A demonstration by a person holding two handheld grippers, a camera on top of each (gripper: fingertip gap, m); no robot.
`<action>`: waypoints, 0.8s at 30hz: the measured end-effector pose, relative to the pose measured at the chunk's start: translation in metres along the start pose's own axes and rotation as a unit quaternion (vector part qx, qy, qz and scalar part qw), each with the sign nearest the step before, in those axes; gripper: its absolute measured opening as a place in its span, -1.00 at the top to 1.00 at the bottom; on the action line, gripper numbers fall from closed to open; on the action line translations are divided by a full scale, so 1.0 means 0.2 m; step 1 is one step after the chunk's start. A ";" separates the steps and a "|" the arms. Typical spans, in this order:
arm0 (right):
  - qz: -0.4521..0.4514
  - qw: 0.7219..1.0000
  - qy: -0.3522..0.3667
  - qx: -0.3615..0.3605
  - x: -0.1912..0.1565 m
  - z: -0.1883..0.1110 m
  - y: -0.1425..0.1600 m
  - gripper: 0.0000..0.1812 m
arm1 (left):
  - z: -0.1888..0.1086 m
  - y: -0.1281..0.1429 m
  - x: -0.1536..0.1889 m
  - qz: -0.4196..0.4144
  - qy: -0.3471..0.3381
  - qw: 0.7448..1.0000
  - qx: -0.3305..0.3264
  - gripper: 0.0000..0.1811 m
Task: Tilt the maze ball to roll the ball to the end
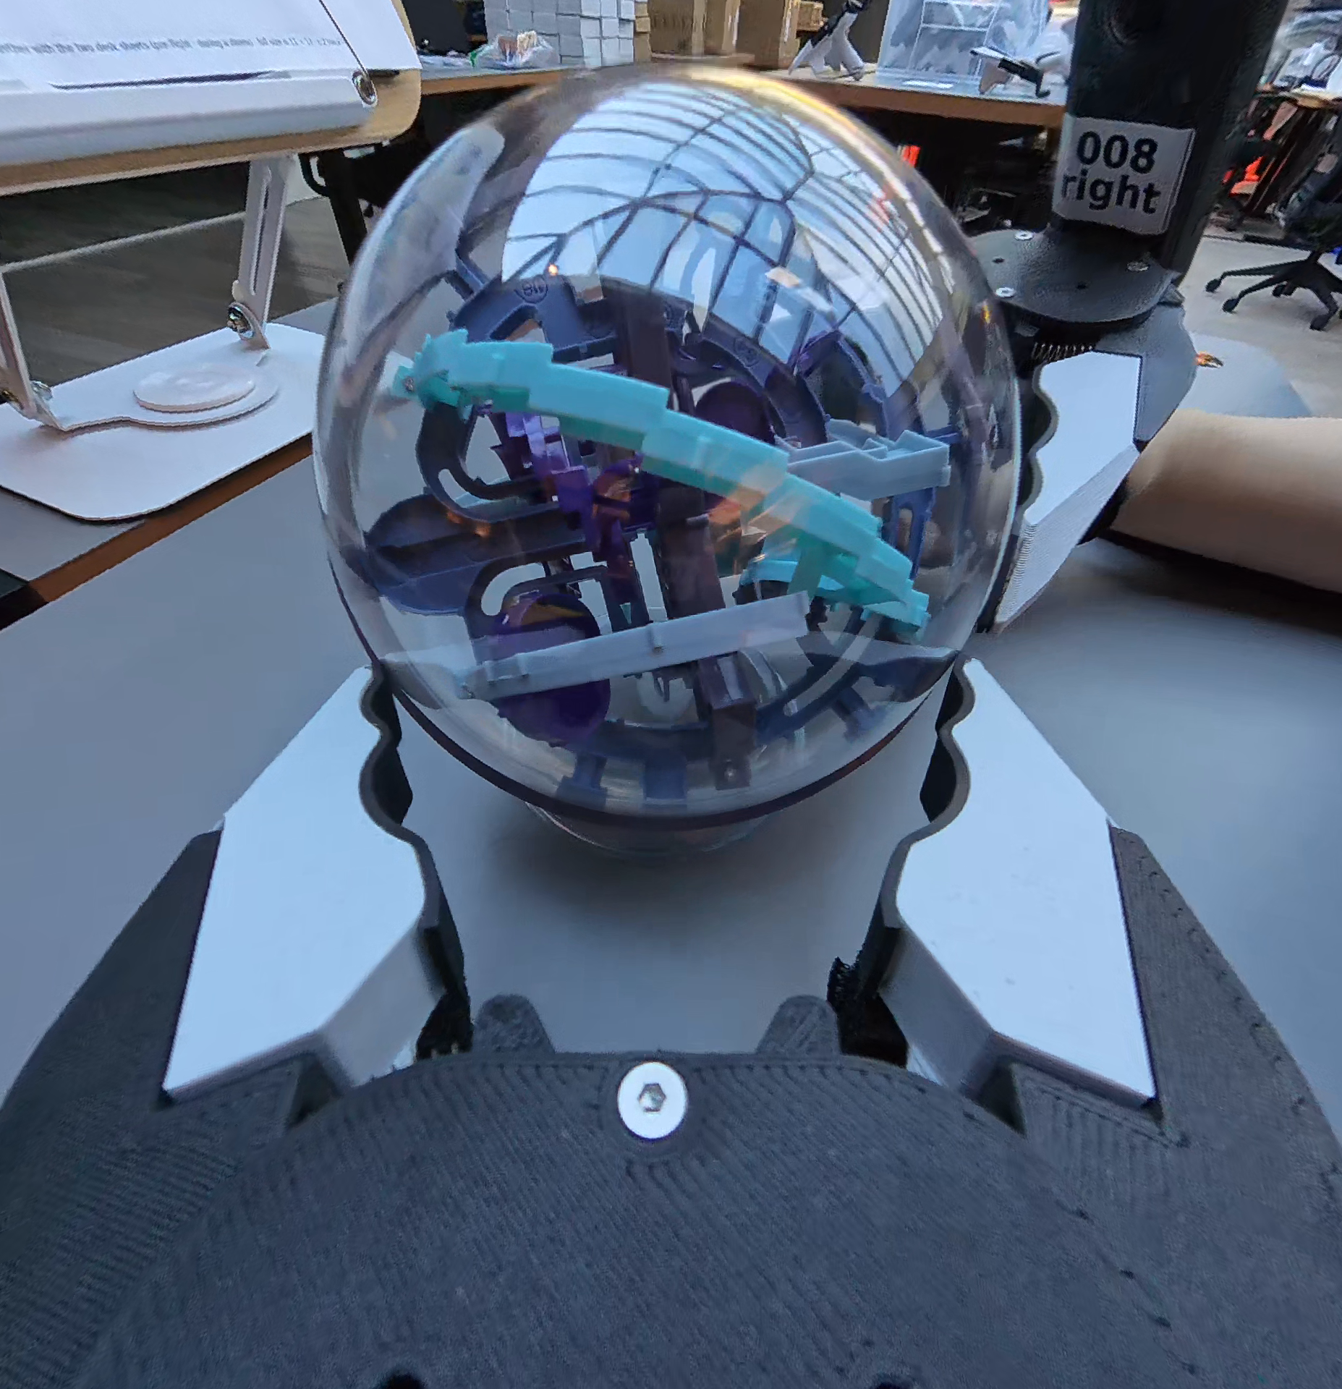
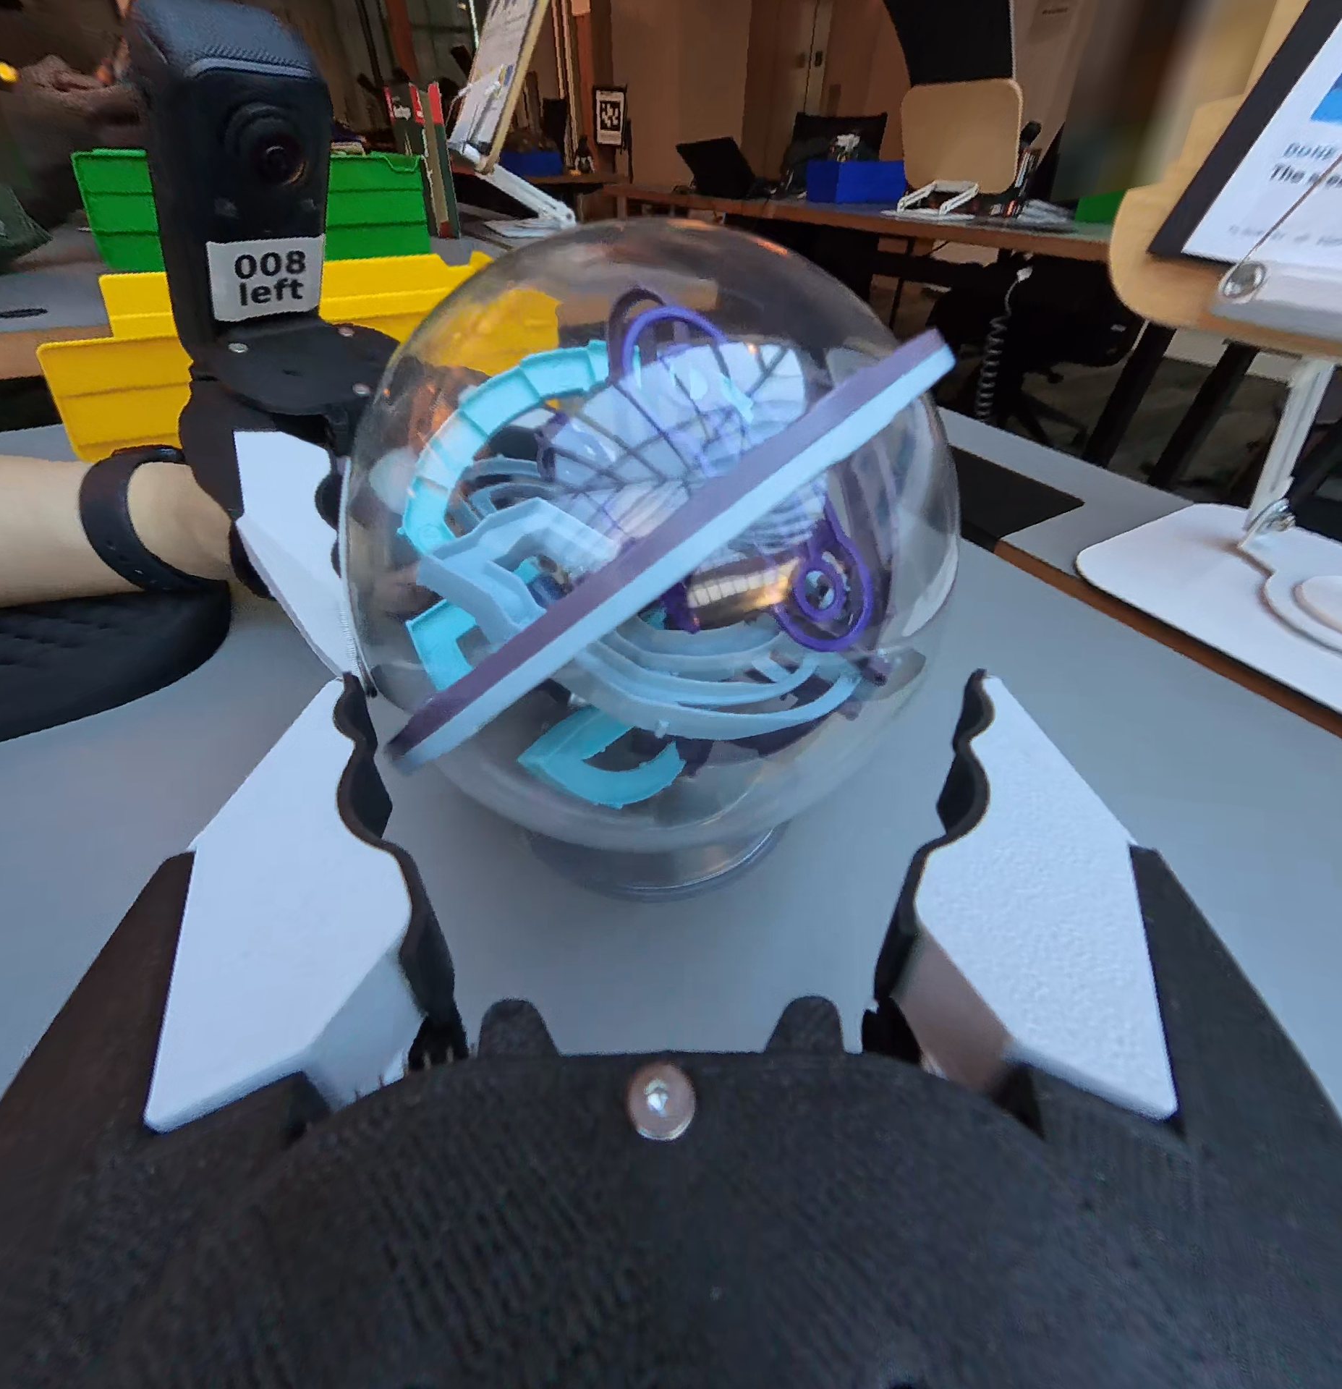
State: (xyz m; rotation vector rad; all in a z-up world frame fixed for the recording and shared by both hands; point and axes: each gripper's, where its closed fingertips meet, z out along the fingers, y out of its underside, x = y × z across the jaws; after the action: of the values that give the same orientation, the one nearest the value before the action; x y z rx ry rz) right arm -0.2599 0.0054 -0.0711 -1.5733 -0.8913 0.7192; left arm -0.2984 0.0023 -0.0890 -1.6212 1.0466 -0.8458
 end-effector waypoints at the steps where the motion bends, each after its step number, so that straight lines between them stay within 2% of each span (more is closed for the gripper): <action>1: -0.010 1.000 0.006 0.008 0.00 -0.01 -0.02 -0.66 | 0.00 -0.01 0.00 0.004 -0.003 1.000 0.004 -0.54; 8: -0.044 0.998 0.007 0.035 -0.02 -0.02 -0.08 -0.65 | 0.00 -0.01 -0.02 0.007 -0.002 1.000 0.015 -0.61; 12: -0.068 0.997 0.018 0.017 -0.02 0.00 -0.06 -0.57 | 0.00 -0.04 -0.02 0.030 -0.008 0.999 0.032 -0.60; 19: -0.059 0.998 0.017 0.007 -0.02 0.00 -0.04 -0.55 | 0.00 -0.05 -0.01 0.034 -0.001 0.999 0.038 -0.57; 24: -0.011 1.000 -0.004 -0.005 -0.02 0.01 -0.02 -0.55 | -0.02 -0.08 0.00 0.027 -0.008 0.998 0.050 -0.55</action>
State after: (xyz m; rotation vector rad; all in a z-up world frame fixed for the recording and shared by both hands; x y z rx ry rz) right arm -0.2637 0.0039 -0.0683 -1.5670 -0.9180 0.7060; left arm -0.2982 0.0039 -0.0720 -1.5070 1.0174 -0.8355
